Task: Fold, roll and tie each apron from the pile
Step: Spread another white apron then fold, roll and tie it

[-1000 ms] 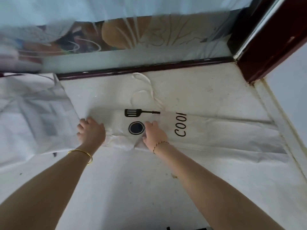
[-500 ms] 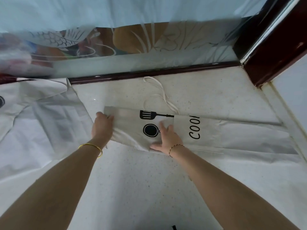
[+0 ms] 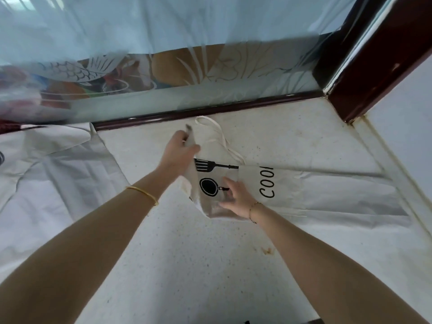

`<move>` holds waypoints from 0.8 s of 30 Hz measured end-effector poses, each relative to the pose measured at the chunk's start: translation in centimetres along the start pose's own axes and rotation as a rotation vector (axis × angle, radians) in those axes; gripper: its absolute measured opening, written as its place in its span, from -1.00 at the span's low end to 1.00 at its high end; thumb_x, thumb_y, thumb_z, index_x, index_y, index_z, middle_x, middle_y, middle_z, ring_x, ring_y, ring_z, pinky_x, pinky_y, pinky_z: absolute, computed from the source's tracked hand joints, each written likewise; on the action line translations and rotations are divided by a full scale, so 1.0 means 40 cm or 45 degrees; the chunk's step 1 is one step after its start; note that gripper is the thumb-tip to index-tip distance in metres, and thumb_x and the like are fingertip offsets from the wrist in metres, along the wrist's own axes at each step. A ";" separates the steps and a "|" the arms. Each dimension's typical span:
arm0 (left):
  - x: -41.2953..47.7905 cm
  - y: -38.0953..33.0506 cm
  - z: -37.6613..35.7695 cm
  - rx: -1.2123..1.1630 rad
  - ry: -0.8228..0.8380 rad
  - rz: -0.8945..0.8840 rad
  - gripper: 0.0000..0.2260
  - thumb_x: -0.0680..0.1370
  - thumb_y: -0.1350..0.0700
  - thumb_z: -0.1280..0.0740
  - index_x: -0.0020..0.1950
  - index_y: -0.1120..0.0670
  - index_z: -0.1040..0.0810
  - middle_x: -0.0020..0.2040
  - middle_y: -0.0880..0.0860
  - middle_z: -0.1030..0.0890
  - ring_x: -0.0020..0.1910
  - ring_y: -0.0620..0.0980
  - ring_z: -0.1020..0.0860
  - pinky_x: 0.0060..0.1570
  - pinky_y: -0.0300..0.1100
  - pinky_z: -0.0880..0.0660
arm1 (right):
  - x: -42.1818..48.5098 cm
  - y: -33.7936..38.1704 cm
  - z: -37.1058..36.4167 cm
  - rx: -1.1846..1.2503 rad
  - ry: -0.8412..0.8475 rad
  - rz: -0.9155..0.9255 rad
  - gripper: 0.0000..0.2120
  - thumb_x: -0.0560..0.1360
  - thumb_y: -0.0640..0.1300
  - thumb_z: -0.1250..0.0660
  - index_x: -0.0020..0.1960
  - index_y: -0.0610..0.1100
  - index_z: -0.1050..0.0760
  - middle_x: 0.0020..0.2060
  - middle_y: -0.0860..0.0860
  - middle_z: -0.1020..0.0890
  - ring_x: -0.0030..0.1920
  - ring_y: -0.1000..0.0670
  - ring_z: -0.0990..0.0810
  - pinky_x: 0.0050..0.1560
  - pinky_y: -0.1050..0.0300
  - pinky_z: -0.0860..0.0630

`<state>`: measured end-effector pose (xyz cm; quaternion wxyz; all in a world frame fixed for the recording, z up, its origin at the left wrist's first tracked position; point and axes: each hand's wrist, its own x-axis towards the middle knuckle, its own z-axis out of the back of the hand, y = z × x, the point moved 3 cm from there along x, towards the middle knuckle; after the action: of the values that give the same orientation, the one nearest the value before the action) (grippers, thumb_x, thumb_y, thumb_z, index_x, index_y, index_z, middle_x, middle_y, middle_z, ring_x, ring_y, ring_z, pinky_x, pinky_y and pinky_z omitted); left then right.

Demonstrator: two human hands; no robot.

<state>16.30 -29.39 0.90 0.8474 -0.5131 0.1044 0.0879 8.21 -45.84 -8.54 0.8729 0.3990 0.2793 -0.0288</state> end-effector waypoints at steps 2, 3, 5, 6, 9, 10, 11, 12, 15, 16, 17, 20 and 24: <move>-0.032 -0.060 -0.094 -0.001 0.129 -0.105 -0.62 0.49 0.24 -0.30 0.31 0.12 -0.41 0.07 0.07 -0.54 0.03 0.08 -0.54 0.01 -0.06 -0.51 | -0.034 -0.017 0.041 0.656 -0.023 -0.112 -0.53 0.59 -0.12 -0.23 0.46 -0.11 -0.22 0.13 -0.11 -0.47 -0.11 0.00 -0.53 -0.04 0.07 -0.58; -0.050 -0.085 -0.153 0.012 0.199 -0.175 -0.57 0.49 0.25 -0.29 0.36 0.10 -0.39 0.21 0.04 -0.53 0.18 0.03 -0.51 0.21 -0.07 -0.44 | -0.054 -0.036 0.071 0.983 -0.099 -0.199 -0.60 0.61 -0.10 -0.19 0.42 -0.16 -0.29 0.08 -0.11 -0.51 -0.11 -0.03 -0.56 -0.04 0.05 -0.59; -0.088 -0.120 -0.257 0.061 0.312 -0.294 -0.54 0.48 0.26 -0.27 0.37 0.03 -0.39 0.35 -0.10 -0.47 0.34 -0.12 -0.40 0.44 -0.06 -0.20 | -0.089 -0.070 0.123 1.527 -0.245 -0.311 -0.64 0.63 0.01 -0.14 0.26 -0.21 -0.43 0.02 -0.14 -0.56 -0.04 -0.11 -0.59 -0.04 -0.02 -0.58; -0.109 -0.137 -0.311 0.096 0.367 -0.331 -0.55 0.48 0.26 -0.26 0.36 0.02 -0.40 0.35 -0.14 -0.46 0.35 -0.15 -0.38 0.47 -0.06 -0.11 | -0.110 -0.094 0.153 1.717 -0.316 -0.326 -0.60 0.62 0.09 -0.10 0.18 -0.21 -0.47 0.00 -0.15 -0.58 -0.03 -0.14 -0.59 -0.06 -0.04 -0.56; -0.157 -0.152 -0.446 0.203 0.577 -0.332 -0.68 0.51 0.29 -0.26 0.27 0.14 -0.44 0.25 0.00 -0.52 0.23 -0.05 -0.47 0.31 -0.23 -0.29 | -0.150 -0.173 0.225 1.923 -0.513 -0.351 -0.47 0.58 0.26 -0.02 0.00 -0.18 -0.50 -0.19 -0.11 -0.62 -0.18 -0.11 -0.62 -0.19 0.02 -0.52; -0.175 -0.154 -0.483 0.290 0.647 -0.338 -0.74 0.52 0.26 -0.27 0.20 0.16 -0.44 0.17 0.06 -0.53 0.14 0.01 -0.50 0.22 -0.19 -0.38 | -0.165 -0.202 0.242 1.931 -0.545 -0.365 -0.44 0.57 0.28 -0.01 -0.02 -0.18 -0.50 -0.30 -0.08 -0.62 -0.29 -0.08 -0.61 -0.24 0.06 -0.51; -0.187 -0.149 -0.511 0.362 0.714 -0.336 -0.77 0.52 0.23 -0.28 0.17 0.17 -0.42 0.12 0.10 -0.52 0.09 0.04 -0.50 0.12 -0.16 -0.44 | -0.174 -0.232 0.253 1.884 -0.578 -0.398 -0.41 0.57 0.30 0.01 -0.01 -0.19 -0.50 -0.36 -0.06 -0.60 -0.38 -0.05 -0.58 -0.29 0.10 -0.50; -0.197 -0.147 -0.533 0.401 0.788 -0.346 -0.77 0.53 0.21 -0.28 0.18 0.18 -0.41 0.10 0.13 -0.52 0.08 0.06 -0.51 0.07 -0.14 -0.46 | -0.185 -0.252 0.265 1.852 -0.604 -0.431 -0.38 0.56 0.31 0.03 0.02 -0.20 -0.51 -0.37 -0.06 -0.58 -0.42 -0.03 -0.55 -0.31 0.12 -0.49; -0.209 -0.147 -0.539 0.399 0.877 -0.509 -0.78 0.59 0.18 -0.19 0.21 0.22 -0.43 0.12 0.16 -0.51 0.10 0.08 -0.50 0.14 -0.07 -0.45 | -0.183 -0.296 0.272 1.691 -0.670 -0.523 -0.42 0.51 0.33 -0.12 -0.07 -0.16 -0.59 -0.40 -0.06 -0.51 -0.39 -0.04 -0.47 -0.31 0.13 -0.45; -0.200 -0.148 -0.526 0.407 0.825 -0.628 -0.78 0.58 0.24 -0.17 0.20 0.24 -0.45 0.13 0.17 -0.50 0.11 0.08 -0.48 0.16 -0.07 -0.42 | -0.177 -0.302 0.269 1.617 -0.680 -0.554 -0.49 0.44 0.32 -0.26 -0.20 -0.14 -0.58 -0.46 -0.06 -0.45 -0.40 -0.07 -0.45 -0.30 0.12 -0.44; -0.182 -0.147 -0.508 0.415 0.725 -0.724 -0.75 0.54 0.33 -0.16 0.18 0.25 -0.48 0.14 0.18 -0.50 0.12 0.09 -0.47 0.18 -0.10 -0.40 | -0.167 -0.310 0.265 1.480 -0.687 -0.589 -0.52 0.35 0.28 -0.38 -0.28 -0.17 -0.54 -0.47 -0.08 -0.43 -0.35 -0.11 -0.44 -0.24 0.09 -0.44; -0.086 -0.111 -0.430 0.503 0.398 -0.756 -0.65 0.48 0.43 -0.14 0.22 0.25 -0.50 0.21 0.20 -0.48 0.21 0.14 -0.43 0.25 -0.13 -0.33 | -0.148 -0.297 0.266 0.892 -0.645 -0.620 -0.61 0.38 -0.02 -0.45 0.00 -0.32 -0.51 -0.20 -0.11 -0.53 -0.12 -0.10 -0.49 -0.11 0.09 -0.41; 0.007 -0.023 -0.376 0.925 0.489 -0.551 -0.66 0.58 0.21 -0.14 0.36 0.10 -0.38 0.31 0.10 -0.46 0.28 0.11 -0.39 0.23 0.01 -0.36 | -0.130 -0.284 0.286 0.351 -0.768 -0.688 -0.76 0.50 -0.19 -0.29 0.14 -0.24 -0.41 -0.11 -0.07 -0.51 -0.03 -0.12 -0.48 -0.17 0.17 -0.37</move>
<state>15.51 -43.16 -5.17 0.9364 -0.1999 0.1739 -0.2300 6.02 -62.61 -7.59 0.8152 0.3981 0.0995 -0.4088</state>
